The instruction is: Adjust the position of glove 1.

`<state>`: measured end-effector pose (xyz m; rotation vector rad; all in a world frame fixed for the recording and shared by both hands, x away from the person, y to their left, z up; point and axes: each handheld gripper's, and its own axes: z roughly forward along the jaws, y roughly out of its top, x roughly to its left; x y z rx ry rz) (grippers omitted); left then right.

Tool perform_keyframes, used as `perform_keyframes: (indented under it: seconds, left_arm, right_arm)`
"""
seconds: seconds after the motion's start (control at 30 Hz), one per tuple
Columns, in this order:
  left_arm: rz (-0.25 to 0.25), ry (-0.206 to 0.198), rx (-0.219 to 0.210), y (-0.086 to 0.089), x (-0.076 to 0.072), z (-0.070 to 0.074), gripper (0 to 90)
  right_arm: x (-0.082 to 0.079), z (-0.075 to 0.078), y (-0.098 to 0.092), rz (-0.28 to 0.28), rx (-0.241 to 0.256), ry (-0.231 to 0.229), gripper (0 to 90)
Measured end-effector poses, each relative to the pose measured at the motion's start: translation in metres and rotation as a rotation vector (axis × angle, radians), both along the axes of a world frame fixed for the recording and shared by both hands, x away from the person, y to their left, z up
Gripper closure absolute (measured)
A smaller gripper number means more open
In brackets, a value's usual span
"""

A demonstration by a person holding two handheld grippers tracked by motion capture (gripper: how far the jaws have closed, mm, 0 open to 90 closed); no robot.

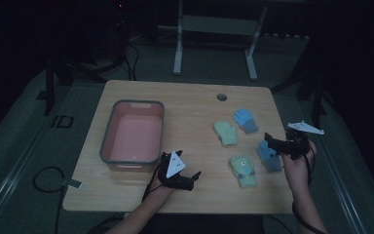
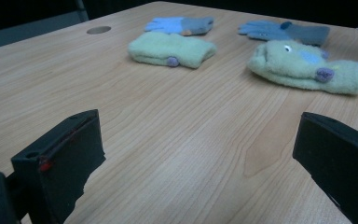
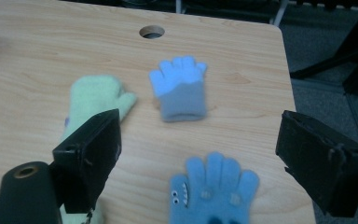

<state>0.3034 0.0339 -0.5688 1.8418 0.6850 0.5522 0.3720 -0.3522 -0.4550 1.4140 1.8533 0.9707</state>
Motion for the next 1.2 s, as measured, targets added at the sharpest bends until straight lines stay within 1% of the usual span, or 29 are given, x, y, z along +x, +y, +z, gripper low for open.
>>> perform_keyframes:
  seconds: [0.1,0.2,0.27,0.3,0.4,0.5,0.6,0.63,0.67,0.7,0.73,0.77,0.8,0.87,0.9,1.0,1.03,1.13,1.2]
  left_arm:
    - [0.000,0.000,0.002,0.000,0.000,0.000,2.0]
    - [0.000,-0.002,0.005,0.000,0.000,0.000,2.0]
    - [0.000,-0.002,0.005,0.000,0.000,0.000,2.0]
    - [-0.001,-0.003,0.003,0.000,0.000,0.000,2.0]
    - [0.000,-0.003,0.004,0.000,0.000,0.000,2.0]
    - [-0.001,-0.005,0.005,0.000,-0.001,0.000,2.0]
    - [0.000,-0.006,0.007,0.000,-0.001,0.000,2.0]
    - [0.000,-0.006,0.007,0.000,-0.001,0.000,2.0]
    - [0.000,-0.006,0.007,0.000,-0.001,0.000,2.0]
    - [-0.001,-0.006,0.005,0.000,-0.001,0.000,2.0]
    - [-0.001,-0.006,0.005,0.000,-0.001,0.000,2.0]
    - [-0.001,-0.006,0.006,0.000,-0.001,0.000,2.0]
    - [0.000,-0.006,0.007,0.000,-0.001,0.000,2.0]
    - [-0.001,-0.006,0.006,0.000,-0.001,0.000,2.0]
    - [-0.002,-0.007,0.006,0.000,-0.001,0.000,2.0]
    - [-0.002,-0.007,0.005,0.000,-0.001,0.000,2.0]
    - [-0.002,-0.006,0.004,0.000,-0.001,0.000,2.0]
    - [-0.002,-0.005,0.002,0.000,-0.001,0.000,2.0]
    - [-0.002,-0.004,-0.001,0.000,-0.001,0.000,2.0]
  right_arm:
    - [0.005,0.003,0.004,0.029,0.008,-0.008,11.9]
    - [0.013,0.006,0.010,0.042,0.014,0.003,13.5]
    - [0.014,0.006,0.012,0.048,0.013,-0.003,13.5]
    - [0.018,0.007,0.015,0.059,0.009,-0.004,13.5]
    - [0.023,0.009,0.022,0.072,0.005,0.000,13.5]
    - [0.028,0.010,0.030,0.092,0.002,-0.014,13.2]
    - [0.033,0.010,0.038,0.128,0.018,-0.009,13.3]
    - [0.033,0.010,0.038,0.128,0.018,-0.009,13.3]
    - [0.035,0.010,0.041,0.134,0.020,-0.004,13.3]
    - [0.041,0.008,0.047,0.165,0.026,0.018,17.7]
    - [0.041,0.008,0.047,0.165,0.026,0.018,17.7]
    - [0.046,0.005,0.053,0.181,0.023,0.035,20.9]
    - [0.048,0.004,0.056,0.195,0.022,0.040,21.5]
    - [0.048,0.004,0.056,0.195,0.022,0.040,21.5]
    - [0.053,-0.001,0.065,0.219,0.011,0.061,25.0]
    - [0.060,-0.008,0.074,0.243,0.003,0.087,29.7]
    - [0.061,-0.010,0.076,0.245,-0.001,0.093,31.6]
    - [0.066,-0.016,0.084,0.261,-0.016,0.103,33.6]
    - [0.070,-0.020,0.088,0.266,-0.027,0.118,36.2]
